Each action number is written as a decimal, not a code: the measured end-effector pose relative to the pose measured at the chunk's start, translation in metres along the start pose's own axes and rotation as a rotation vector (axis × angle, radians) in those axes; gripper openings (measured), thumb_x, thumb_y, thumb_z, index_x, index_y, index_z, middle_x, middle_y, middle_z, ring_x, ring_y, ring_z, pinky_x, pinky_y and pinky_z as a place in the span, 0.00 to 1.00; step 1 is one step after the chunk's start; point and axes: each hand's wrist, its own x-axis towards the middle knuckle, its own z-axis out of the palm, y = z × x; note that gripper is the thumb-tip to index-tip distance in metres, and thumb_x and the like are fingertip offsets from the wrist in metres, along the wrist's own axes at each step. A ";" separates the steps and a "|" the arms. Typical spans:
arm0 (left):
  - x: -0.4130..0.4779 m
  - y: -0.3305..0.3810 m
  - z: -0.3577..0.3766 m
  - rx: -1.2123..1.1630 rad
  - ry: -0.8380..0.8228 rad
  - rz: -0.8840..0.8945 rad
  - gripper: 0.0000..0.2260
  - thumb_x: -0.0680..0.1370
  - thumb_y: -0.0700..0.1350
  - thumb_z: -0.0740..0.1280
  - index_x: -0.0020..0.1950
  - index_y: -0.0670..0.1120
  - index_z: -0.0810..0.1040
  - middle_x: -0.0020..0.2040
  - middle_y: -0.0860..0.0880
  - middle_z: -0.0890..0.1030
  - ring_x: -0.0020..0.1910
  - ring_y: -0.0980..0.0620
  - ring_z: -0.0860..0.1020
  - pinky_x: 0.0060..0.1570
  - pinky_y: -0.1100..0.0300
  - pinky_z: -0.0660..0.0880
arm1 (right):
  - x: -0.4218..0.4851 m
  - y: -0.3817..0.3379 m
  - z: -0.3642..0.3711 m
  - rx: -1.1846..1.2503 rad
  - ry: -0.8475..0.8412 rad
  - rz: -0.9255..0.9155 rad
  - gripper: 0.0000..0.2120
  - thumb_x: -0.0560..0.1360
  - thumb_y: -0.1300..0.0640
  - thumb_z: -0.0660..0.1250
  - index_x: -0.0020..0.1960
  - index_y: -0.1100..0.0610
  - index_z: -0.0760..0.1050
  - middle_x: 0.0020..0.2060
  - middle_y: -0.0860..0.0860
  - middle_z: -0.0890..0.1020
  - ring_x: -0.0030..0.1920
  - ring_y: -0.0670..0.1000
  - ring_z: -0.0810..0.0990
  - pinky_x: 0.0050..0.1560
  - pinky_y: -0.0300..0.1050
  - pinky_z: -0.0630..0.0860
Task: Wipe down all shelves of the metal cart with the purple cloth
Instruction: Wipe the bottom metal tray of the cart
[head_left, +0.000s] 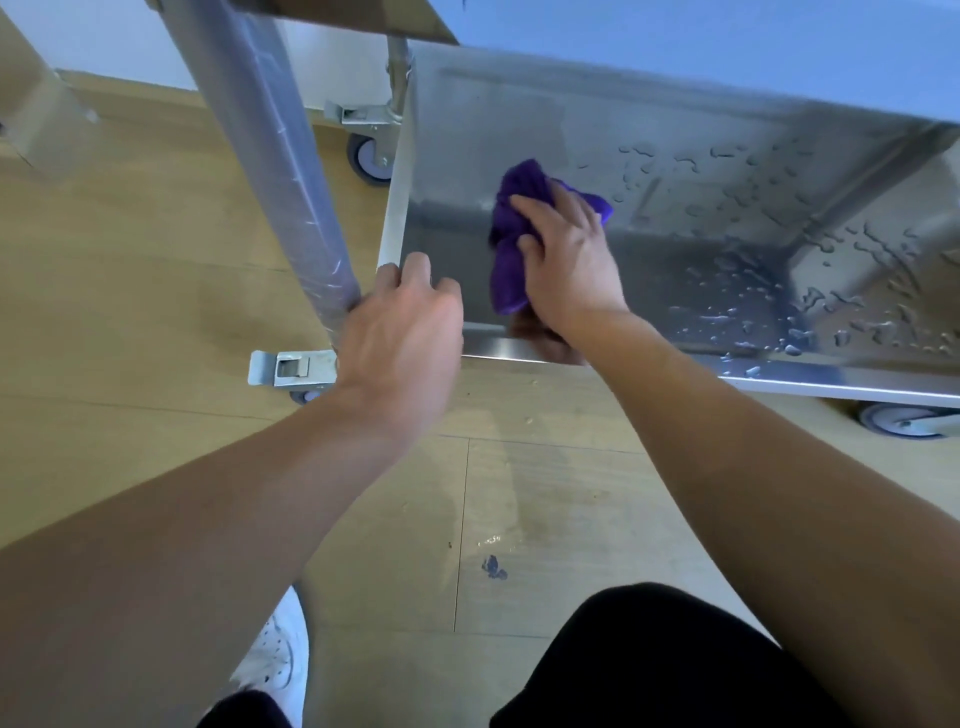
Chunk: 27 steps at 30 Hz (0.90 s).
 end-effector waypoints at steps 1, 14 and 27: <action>0.007 0.001 -0.001 -0.011 0.006 0.008 0.04 0.75 0.39 0.67 0.49 0.43 0.77 0.50 0.44 0.72 0.50 0.43 0.74 0.38 0.49 0.77 | -0.002 -0.003 0.002 -0.001 -0.010 -0.034 0.21 0.80 0.61 0.58 0.72 0.53 0.69 0.74 0.56 0.66 0.74 0.59 0.61 0.75 0.52 0.58; 0.015 0.016 0.025 -0.054 0.121 0.039 0.10 0.75 0.32 0.65 0.56 0.35 0.77 0.55 0.37 0.75 0.54 0.36 0.74 0.49 0.46 0.74 | -0.062 0.027 -0.019 -0.041 0.071 -0.038 0.23 0.77 0.57 0.51 0.69 0.54 0.73 0.70 0.57 0.70 0.71 0.60 0.67 0.66 0.55 0.72; 0.016 0.084 0.011 -0.240 0.091 0.189 0.09 0.76 0.40 0.64 0.53 0.39 0.79 0.55 0.42 0.76 0.53 0.40 0.75 0.49 0.48 0.75 | -0.095 0.067 -0.048 -0.117 0.064 -0.016 0.22 0.77 0.63 0.60 0.70 0.54 0.71 0.71 0.58 0.69 0.71 0.59 0.67 0.66 0.52 0.73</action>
